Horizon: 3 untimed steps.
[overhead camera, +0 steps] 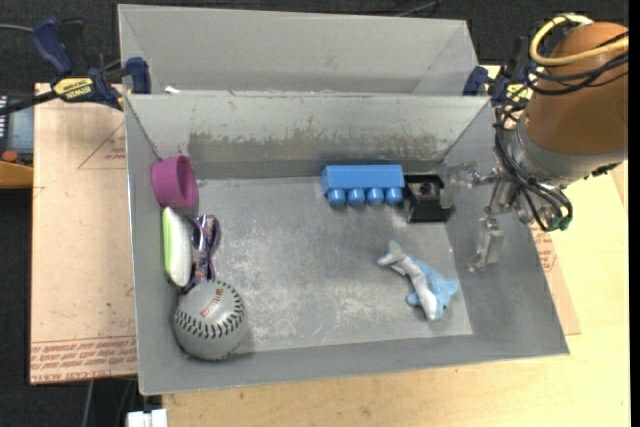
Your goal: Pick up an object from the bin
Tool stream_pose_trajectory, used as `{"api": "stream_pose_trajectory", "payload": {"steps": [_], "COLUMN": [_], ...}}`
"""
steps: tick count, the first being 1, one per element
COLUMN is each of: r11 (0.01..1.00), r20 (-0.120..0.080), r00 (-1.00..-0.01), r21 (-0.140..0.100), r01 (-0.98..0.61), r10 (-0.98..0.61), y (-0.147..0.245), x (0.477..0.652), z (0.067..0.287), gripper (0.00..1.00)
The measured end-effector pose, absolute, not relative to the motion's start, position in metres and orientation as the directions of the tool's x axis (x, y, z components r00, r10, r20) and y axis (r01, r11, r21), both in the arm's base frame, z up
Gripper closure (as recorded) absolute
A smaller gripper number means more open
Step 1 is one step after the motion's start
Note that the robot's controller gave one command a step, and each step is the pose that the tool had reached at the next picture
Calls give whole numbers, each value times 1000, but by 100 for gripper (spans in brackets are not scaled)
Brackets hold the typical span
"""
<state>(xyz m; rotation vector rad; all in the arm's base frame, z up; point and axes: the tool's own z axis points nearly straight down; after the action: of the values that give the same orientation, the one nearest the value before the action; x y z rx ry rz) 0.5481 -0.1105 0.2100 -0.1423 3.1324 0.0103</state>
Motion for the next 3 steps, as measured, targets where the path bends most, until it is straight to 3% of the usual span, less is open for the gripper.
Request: {"api": "stream_pose_trajectory", "payload": {"steps": [1, 2, 3], "r11": [939, 1000, 999], "r20": [-17, -13, -13], "r00": [-939, -1000, -999], "r21": [-8, 3, 5], "r01": [-344, -26, 48], "r10": [-344, -26, 48], "y": [-118, -98, -95], "x": [556, 582, 585], "z": [210, 192, 189], "gripper": [0, 0, 0]}}
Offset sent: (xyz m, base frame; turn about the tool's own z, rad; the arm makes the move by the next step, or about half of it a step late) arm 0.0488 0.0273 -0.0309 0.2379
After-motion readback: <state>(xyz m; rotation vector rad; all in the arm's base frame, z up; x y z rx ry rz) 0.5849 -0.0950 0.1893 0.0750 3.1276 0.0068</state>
